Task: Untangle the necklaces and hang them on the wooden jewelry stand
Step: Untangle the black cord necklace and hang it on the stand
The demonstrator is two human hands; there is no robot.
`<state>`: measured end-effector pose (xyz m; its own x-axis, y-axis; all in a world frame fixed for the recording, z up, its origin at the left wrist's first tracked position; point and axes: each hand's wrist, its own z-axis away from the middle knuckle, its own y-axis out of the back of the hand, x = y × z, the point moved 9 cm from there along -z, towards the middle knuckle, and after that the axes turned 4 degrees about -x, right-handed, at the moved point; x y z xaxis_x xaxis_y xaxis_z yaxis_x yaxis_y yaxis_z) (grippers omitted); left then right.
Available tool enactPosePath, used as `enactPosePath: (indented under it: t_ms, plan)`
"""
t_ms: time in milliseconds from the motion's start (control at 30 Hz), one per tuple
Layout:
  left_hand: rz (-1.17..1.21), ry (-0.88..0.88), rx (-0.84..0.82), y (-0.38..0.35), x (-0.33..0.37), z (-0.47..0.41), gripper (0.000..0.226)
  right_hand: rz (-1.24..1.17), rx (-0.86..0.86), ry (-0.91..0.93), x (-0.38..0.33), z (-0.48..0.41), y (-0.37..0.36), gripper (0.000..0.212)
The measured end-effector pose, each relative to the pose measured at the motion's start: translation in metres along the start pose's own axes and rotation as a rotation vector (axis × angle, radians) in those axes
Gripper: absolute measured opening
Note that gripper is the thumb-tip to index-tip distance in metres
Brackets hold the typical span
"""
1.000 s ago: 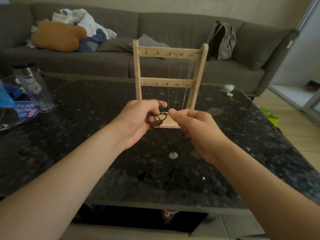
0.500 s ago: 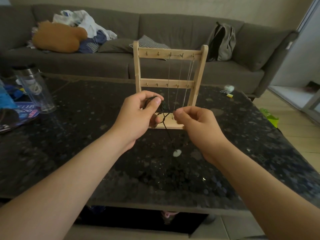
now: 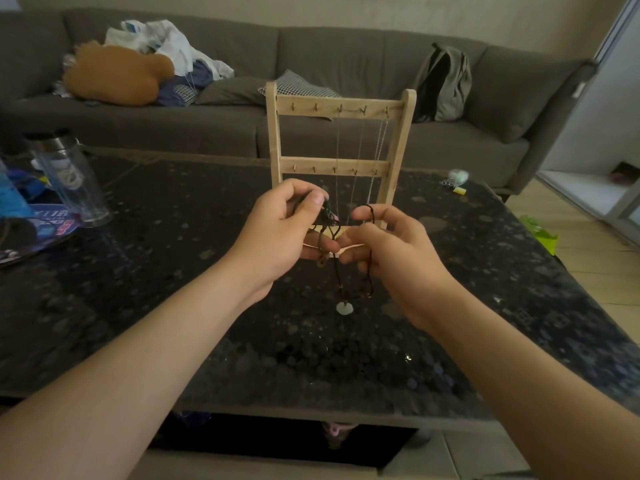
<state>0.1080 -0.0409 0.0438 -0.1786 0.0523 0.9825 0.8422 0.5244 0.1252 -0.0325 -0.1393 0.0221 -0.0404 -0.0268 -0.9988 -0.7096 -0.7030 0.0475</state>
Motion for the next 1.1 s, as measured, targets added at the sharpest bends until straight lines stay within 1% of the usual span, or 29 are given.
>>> enactPosePath:
  t_ms: [67, 133, 200, 300, 367, 467, 533, 633, 767, 800, 867, 900, 1000, 1100]
  plan:
    - [0.016, -0.001, -0.047, -0.002, 0.0, 0.0, 0.02, -0.007, -0.036, 0.008, -0.002, 0.003, -0.006, 0.02]
    - [0.028, 0.003, -0.077, -0.004, 0.0, 0.0, 0.021, 0.038, -0.016, 0.056, -0.005, 0.003, -0.005, 0.021]
    - [0.036, 0.002, -0.087, -0.006, -0.001, 0.0, 0.021, 0.104, 0.006, 0.103, -0.007, 0.002, -0.002, 0.021]
    - [0.005, -0.011, -0.082, -0.006, 0.0, 0.001, 0.021, 0.194, 0.001, 0.171, -0.012, 0.002, -0.003, 0.008]
    - [-0.011, -0.01, -0.068, -0.005, -0.002, 0.001, 0.022, 0.231, -0.004, 0.195, -0.013, 0.003, -0.004, 0.008]
    - [0.016, 0.02, -0.032, -0.001, -0.007, -0.002, 0.026, 0.23, 0.035, 0.155, -0.008, 0.002, 0.0, 0.012]
    - [0.028, 0.052, -0.007, 0.0, -0.011, -0.003, 0.035, 0.209, 0.088, 0.106, -0.003, 0.0, 0.005, 0.014]
    - [-0.087, 0.067, 0.083, 0.007, -0.011, -0.003, 0.045, 0.206, 0.163, 0.064, 0.002, -0.001, 0.012, 0.014]
    - [-0.139, 0.058, 0.141, 0.013, -0.009, -0.003, 0.035, 0.227, 0.19, 0.044, 0.005, -0.002, 0.016, 0.015]
    - [-0.174, 0.048, 0.147, 0.013, -0.008, -0.003, 0.031, 0.203, 0.185, 0.035, 0.006, -0.002, 0.016, 0.016]
    - [-0.252, 0.026, 0.152, 0.013, -0.007, -0.002, 0.013, 0.111, 0.166, -0.004, 0.01, -0.003, 0.015, 0.018]
    - [-0.265, 0.034, 0.137, 0.011, -0.008, -0.001, 0.004, 0.073, 0.153, -0.026, 0.013, -0.003, 0.014, 0.019]
    - [-0.297, 0.102, 0.004, -0.001, -0.013, 0.002, 0.021, 0.019, 0.132, -0.052, 0.017, -0.005, 0.012, 0.021]
    - [-0.283, 0.149, -0.101, -0.012, -0.016, 0.005, 0.015, 0.001, 0.134, -0.057, 0.018, -0.005, 0.01, 0.025]
